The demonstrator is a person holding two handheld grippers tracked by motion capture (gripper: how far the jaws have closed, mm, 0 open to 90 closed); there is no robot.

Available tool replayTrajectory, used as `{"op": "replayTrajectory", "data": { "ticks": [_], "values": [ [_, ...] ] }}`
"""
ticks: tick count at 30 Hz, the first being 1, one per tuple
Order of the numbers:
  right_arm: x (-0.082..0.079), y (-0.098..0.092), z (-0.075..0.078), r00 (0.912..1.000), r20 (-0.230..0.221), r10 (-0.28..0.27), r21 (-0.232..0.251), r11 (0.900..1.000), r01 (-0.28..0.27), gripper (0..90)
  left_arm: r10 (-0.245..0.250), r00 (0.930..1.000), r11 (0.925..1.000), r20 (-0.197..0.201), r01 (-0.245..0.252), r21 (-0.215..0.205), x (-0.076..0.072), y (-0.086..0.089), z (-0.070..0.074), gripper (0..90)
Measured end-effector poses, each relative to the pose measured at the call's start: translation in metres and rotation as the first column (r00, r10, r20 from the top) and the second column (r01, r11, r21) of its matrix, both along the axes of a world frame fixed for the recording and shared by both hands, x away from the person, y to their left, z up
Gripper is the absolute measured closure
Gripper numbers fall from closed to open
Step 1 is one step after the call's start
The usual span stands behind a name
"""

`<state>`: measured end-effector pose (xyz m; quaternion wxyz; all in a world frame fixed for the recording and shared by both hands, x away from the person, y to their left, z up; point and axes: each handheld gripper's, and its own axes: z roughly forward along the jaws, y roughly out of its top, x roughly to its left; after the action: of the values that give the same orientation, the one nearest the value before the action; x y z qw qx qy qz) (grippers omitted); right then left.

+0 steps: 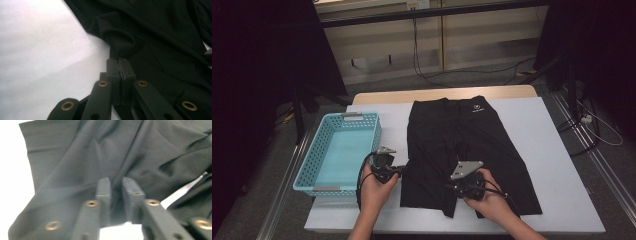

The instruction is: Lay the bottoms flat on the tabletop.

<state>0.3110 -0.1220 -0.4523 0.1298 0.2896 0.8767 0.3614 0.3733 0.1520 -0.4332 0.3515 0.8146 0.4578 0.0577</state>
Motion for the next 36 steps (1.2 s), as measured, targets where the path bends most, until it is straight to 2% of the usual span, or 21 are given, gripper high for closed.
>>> {"op": "replayTrajectory", "data": {
  "ticks": [1, 3, 7, 9, 12, 18, 21, 25, 30, 33, 36],
  "values": [
    [0.001, 0.0, 0.0, 1.0, 0.003, -0.002, -0.01, 1.0, 0.002, 89.3, 0.0, 1.0, 1.0, -0.001, 0.0, 0.0, 0.0, 0.0, 0.0, 88.5],
    [0.002, -0.001, 0.001, 0.9999, 0.008, -0.012, -0.016, 1.0, 0.012, 89.8, -0.002, 1.0, 1.0, 0.0, 0.002, 0.0, 0.0, 0.0, -0.001, 88.6],
    [0.005, -0.012, 0.007, 0.9989, 0.02, -0.042, 0.027, 0.999, 0.042, 89.6, -0.002, 1.0, 1.0, 0.003, 0.002, -0.003, 0.0, 0.0, 0.0, 88.5],
    [0.008, -0.019, 0.007, 0.9975, 0.025, -0.066, 0.022, 0.998, 0.065, 89.2, -0.006, 1.0, 1.0, -0.001, 0.006, -0.005, 0.001, -0.001, -0.001, 88.3],
    [0.011, -0.024, 0.002, 0.9954, 0.025, -0.092, 0.007, 0.996, 0.092, 85.4, -0.005, 1.0, 1.0, -0.002, 0.005, -0.006, 0.002, -0.002, -0.004, 87.8],
    [0.008, -0.021, 0.001, 0.9946, 0.051, -0.09, -0.006, 0.996, 0.091, 75.2, -0.004, 1.0, 1.0, -0.001, 0.004, -0.005, 0.003, -0.001, -0.006, 86.3],
    [0.005, -0.02, 0.004, 0.9944, 0.065, -0.083, 0.002, 0.997, 0.083, 68.2, 0.006, 1.0, 0.9999, 0.005, -0.006, -0.014, 0.003, 0.0, -0.006, 86.2],
    [-0.003, -0.017, 0.007, 0.9964, 0.055, -0.065, 0.023, 0.998, 0.064, 59.0, -0.002, 0.9999, 0.9999, 0.011, 0.002, -0.015, 0.003, 0.001, -0.004, 84.5],
    [-0.017, -0.015, 0.012, 0.9994, 0.031, -0.015, 0.046, 0.999, 0.013, 58.8, -0.011, 0.9998, 0.9998, 0.019, 0.011, -0.019, 0.001, 0.0, -0.002, 79.6],
    [-0.023, -0.015, 0.016, 0.9995, 0.032, 0.0, 0.064, 0.998, -0.002, 59.4, -0.021, 0.9995, 0.9997, 0.022, 0.021, -0.012, 0.0, -0.001, -0.002, 76.7],
    [-0.027, -0.013, 0.018, 0.9996, 0.019, 0.023, 0.079, 0.997, -0.024, 61.6, -0.033, 0.9989, 0.9994, 0.035, 0.033, -0.005, 0.001, -0.002, -0.003, 69.6]
  ]
}}
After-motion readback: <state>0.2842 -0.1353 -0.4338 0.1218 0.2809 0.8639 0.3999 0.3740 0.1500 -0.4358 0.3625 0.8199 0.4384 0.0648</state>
